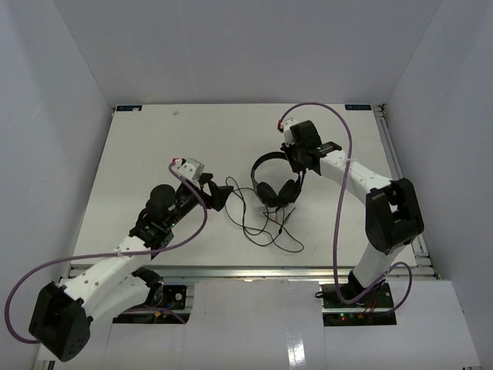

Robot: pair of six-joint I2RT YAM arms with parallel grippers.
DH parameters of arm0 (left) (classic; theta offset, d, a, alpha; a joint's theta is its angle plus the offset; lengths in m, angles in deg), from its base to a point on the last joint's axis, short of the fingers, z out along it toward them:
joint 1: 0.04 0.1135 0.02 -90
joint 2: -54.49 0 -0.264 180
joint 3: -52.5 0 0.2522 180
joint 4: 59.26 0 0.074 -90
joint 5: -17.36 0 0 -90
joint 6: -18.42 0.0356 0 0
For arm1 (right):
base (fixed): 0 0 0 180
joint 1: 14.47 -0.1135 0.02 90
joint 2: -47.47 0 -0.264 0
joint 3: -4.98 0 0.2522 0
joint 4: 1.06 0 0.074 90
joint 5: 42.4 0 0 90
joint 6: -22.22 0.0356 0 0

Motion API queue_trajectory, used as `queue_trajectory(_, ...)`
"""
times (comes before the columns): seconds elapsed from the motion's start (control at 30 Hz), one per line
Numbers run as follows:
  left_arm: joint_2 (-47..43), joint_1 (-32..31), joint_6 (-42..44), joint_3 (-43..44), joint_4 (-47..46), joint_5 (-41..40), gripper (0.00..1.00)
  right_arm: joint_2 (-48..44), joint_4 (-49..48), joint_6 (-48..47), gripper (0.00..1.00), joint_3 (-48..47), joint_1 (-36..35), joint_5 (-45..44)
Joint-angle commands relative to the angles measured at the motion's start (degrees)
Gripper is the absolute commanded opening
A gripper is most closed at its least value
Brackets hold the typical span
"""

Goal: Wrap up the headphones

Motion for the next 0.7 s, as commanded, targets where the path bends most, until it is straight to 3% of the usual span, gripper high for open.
queue_trajectory(0.0,-10.37,-0.23,-2.78,-1.82,7.46,-5.26,0.91,3.27,-5.38,18.97,0.08,1.51,-0.88,-3.87)
queue_trajectory(0.17,-14.49,-0.29,-6.24,-3.24,10.05,-4.38,0.91,6.49,-7.02,23.90,0.08,4.41,-0.59,-8.79)
queue_trajectory(0.33,-15.59,-0.29,-7.09,-3.23,11.43,-3.61,0.91,7.26,-7.45,26.31,0.10,5.90,1.24,-7.72)
queue_trajectory(0.4,-15.60,-0.29,-7.09,-3.06,11.86,-3.38,0.91,8.07,-7.51,26.89,0.19,6.68,1.79,-7.31)
queue_trajectory(0.47,-15.69,-0.29,-7.09,-2.88,12.33,-3.26,0.91,9.73,-7.36,26.79,0.35,6.94,2.49,-7.09)
queue_trajectory(0.57,-16.00,-0.29,-7.09,-2.81,13.04,-3.26,0.91,10.15,-7.59,24.99,0.43,6.69,3.25,-6.29)
queue_trajectory(0.67,-17.35,-0.29,-7.07,-2.60,14.54,-3.48,0.91,7.09,-10.66,15.87,0.62,6.65,3.73,-4.42)
